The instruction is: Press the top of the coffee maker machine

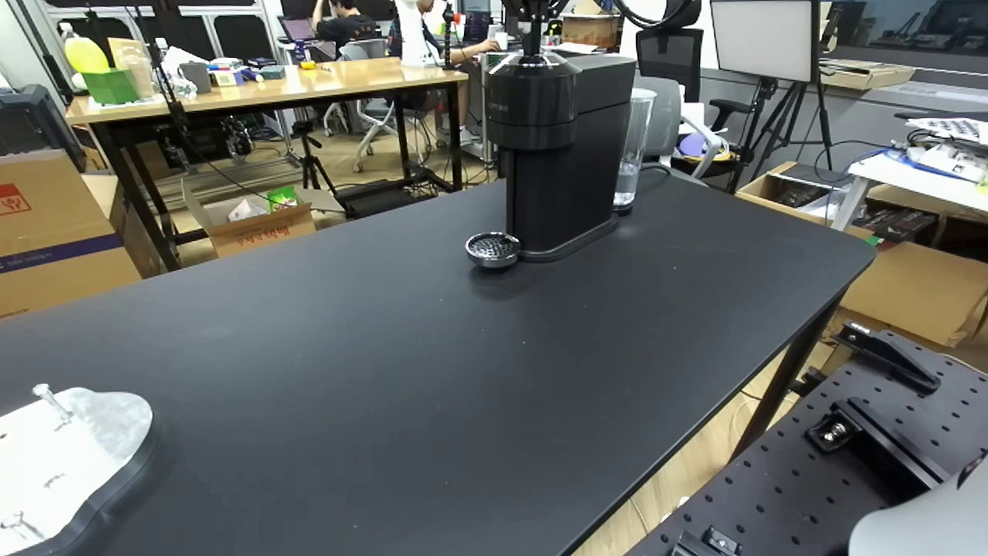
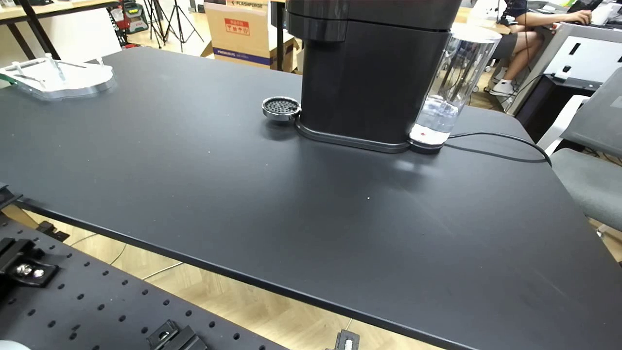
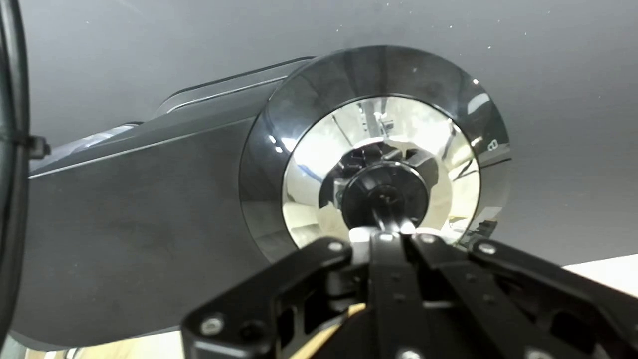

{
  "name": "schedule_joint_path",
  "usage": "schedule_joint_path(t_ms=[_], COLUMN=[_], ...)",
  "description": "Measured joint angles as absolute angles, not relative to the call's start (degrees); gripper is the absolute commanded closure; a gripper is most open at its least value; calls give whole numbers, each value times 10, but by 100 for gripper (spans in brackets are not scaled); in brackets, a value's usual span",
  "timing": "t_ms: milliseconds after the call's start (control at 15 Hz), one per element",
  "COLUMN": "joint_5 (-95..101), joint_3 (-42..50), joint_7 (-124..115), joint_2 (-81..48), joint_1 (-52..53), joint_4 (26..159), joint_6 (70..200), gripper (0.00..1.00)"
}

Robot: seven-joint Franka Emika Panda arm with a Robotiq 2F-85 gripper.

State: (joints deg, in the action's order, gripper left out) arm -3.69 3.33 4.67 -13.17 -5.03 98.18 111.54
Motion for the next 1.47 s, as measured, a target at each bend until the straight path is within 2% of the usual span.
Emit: schedule_joint_path(t_ms=[1467], joint_5=[-42], joint_3=[27], joint_7=[58], joint_2=[-150], joint_1=[-51], joint_4=[959], joint_6=[1131], gripper=[100])
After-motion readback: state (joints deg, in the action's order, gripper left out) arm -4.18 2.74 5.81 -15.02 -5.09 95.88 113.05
